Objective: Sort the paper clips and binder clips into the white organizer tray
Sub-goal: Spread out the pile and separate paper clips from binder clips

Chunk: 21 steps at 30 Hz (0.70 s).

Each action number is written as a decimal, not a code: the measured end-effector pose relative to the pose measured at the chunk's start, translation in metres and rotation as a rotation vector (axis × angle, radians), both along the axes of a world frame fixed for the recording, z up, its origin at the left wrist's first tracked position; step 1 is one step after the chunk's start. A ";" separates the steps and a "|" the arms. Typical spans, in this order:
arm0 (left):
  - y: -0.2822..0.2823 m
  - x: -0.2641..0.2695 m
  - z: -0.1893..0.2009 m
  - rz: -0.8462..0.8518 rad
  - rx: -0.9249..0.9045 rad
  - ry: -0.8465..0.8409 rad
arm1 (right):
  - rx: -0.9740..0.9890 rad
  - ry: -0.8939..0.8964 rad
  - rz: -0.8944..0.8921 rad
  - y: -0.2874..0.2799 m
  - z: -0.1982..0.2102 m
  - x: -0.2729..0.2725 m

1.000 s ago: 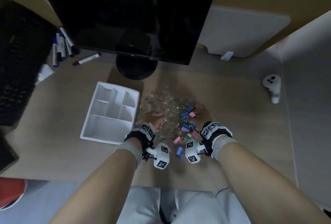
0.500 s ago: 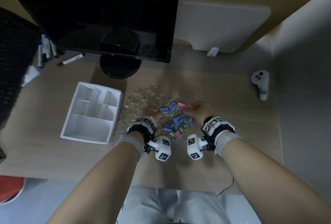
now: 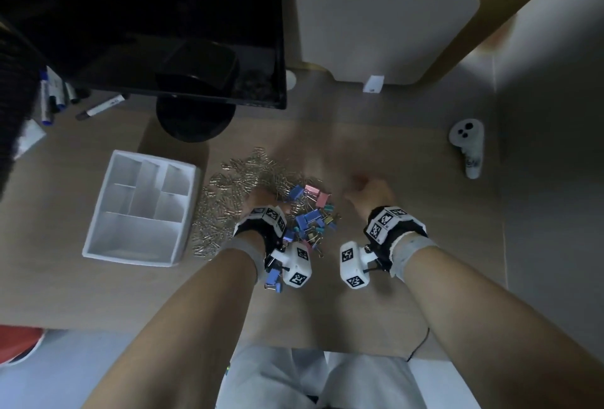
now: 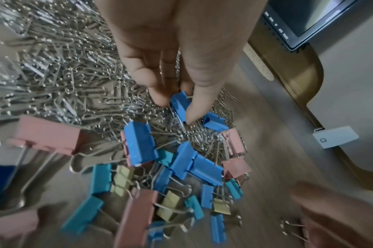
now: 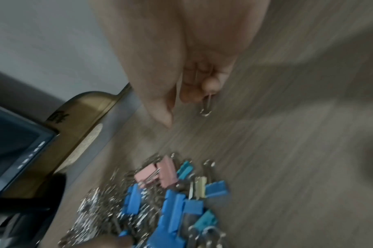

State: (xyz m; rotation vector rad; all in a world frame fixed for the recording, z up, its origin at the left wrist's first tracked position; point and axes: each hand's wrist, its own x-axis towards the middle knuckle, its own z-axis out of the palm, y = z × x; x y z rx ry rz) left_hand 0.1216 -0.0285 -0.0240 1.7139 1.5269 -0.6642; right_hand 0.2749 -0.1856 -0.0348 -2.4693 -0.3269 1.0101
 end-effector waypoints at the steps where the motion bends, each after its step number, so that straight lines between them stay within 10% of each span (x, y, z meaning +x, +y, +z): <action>1: 0.002 -0.003 -0.001 0.036 -0.008 -0.017 | 0.018 0.026 0.039 0.009 0.002 -0.005; 14: 0.040 -0.060 -0.005 0.214 -0.243 -0.358 | -0.289 -0.113 0.155 0.069 -0.013 -0.069; 21: 0.028 -0.067 0.002 0.243 -0.280 -0.478 | -0.100 -0.095 0.097 0.061 -0.010 -0.071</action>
